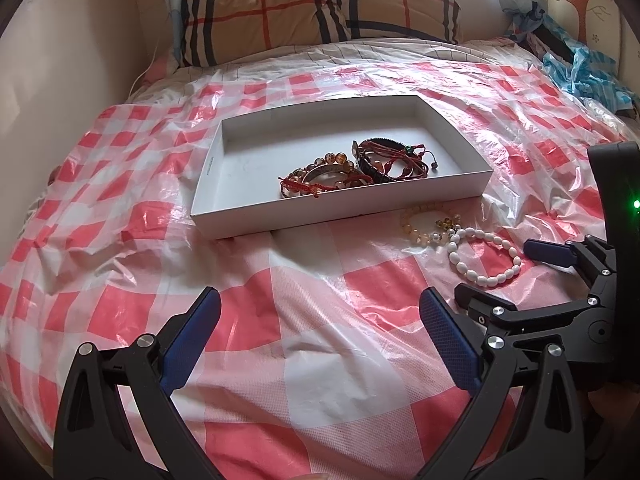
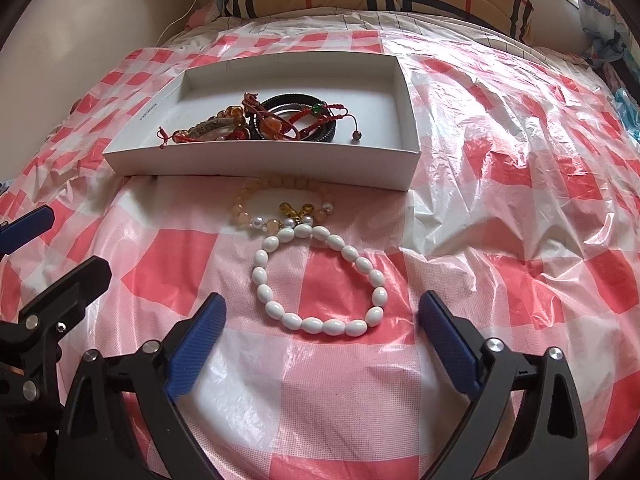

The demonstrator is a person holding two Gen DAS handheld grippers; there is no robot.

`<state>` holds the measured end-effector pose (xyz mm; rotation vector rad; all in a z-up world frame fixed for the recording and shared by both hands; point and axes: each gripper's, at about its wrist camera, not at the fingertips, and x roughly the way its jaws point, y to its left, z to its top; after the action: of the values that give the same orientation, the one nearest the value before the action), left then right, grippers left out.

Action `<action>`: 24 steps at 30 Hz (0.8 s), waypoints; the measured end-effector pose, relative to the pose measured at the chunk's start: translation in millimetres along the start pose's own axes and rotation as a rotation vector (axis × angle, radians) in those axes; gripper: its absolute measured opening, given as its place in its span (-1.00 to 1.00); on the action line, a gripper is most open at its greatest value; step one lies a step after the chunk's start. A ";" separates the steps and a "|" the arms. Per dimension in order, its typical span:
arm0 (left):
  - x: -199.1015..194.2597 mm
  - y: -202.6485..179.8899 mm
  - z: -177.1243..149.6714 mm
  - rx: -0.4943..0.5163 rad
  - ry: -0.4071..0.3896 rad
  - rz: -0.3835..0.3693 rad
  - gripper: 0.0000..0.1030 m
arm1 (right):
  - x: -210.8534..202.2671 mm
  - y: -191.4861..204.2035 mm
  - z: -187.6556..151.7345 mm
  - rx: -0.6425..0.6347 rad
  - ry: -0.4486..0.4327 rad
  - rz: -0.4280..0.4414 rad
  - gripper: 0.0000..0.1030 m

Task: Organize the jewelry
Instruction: 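Move both open tools toward the white bead bracelets beside the box, then grasp the white oval-bead bracelet with the right tool while the left tool grasps the pearl bracelet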

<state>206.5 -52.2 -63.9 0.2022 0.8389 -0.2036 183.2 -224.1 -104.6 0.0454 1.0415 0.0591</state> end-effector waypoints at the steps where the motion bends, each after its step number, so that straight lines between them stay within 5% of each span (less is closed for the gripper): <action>1: 0.6 -0.3 -0.4 0.002 0.001 0.001 0.85 | 0.7 0.5 -0.1 -0.001 0.000 0.003 0.32; 5: 2.8 -2.4 -1.4 0.011 0.007 0.000 0.85 | -0.2 3.0 -0.4 -0.017 -0.004 0.014 -0.30; 10: 7.4 -6.5 1.7 0.006 0.023 -0.053 0.85 | -2.8 -5.3 1.6 0.019 -0.013 0.017 -0.68; 19: 29.9 -47.7 34.9 0.065 0.012 -0.113 0.85 | -35.4 -39.3 7.3 0.142 -0.131 -0.038 -0.84; 24: 72.4 -73.4 53.7 0.120 0.098 -0.093 0.71 | -41.1 -49.0 8.6 0.183 -0.153 -0.011 -0.84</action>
<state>273.1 -143.7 -90.5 0.2876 0.9357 -0.3337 171.3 -276.0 -68.1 0.2075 0.8921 -0.0498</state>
